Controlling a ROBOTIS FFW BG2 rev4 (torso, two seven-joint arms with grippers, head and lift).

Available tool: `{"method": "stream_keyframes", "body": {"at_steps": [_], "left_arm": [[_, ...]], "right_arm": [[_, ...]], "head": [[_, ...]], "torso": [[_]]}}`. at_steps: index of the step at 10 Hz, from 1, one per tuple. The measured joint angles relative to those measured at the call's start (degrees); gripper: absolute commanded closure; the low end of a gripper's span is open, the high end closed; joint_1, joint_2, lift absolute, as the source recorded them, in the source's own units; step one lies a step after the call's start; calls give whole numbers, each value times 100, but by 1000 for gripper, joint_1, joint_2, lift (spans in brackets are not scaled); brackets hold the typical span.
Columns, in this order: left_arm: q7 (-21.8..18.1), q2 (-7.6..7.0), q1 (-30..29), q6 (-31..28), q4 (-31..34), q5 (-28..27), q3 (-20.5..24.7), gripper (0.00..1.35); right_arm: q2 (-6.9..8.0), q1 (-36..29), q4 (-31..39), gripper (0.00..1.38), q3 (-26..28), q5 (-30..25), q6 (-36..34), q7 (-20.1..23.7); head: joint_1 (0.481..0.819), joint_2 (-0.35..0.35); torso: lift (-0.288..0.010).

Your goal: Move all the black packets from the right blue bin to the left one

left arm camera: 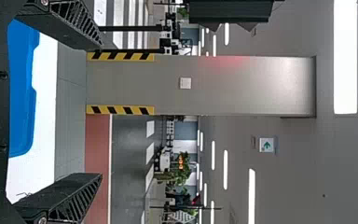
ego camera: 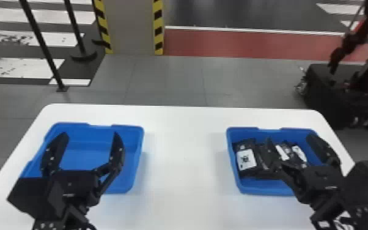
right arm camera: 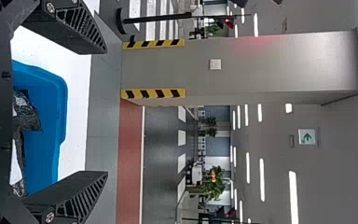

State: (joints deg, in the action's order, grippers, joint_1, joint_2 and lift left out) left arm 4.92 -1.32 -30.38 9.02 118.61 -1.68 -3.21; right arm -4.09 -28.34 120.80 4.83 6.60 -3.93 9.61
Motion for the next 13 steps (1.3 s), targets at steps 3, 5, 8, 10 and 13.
{"method": "stream_keyframes", "body": {"at_steps": [3, 5, 8, 10, 13], "left_arm": [[0, 9, -13, 58, -26, 20, 13, 38], [0, 9, -33, 92, -42, 20, 14, 38], [0, 1, -80, 196, -44, -80, 22, 39], [-9, -6, -93, 173, -45, -79, 27, 41], [-47, -9, -97, 108, -45, -69, 22, 42]], "right_arm": [[-5, -19, 1, 105, 0, 48, -41, -3], [-5, -60, 93, 105, -2, 121, -174, -3], [-30, -127, 202, 107, 4, 83, -190, -17], [-50, 166, 30, 105, 228, -159, -584, -58], [-441, 1068, -813, 105, 417, -51, -1438, -13]], "head": [[695, -30], [695, -28], [695, -27], [695, -54], [695, -105]], "torso": [[-110], [-110], [-110], [-110], [-110]]}}
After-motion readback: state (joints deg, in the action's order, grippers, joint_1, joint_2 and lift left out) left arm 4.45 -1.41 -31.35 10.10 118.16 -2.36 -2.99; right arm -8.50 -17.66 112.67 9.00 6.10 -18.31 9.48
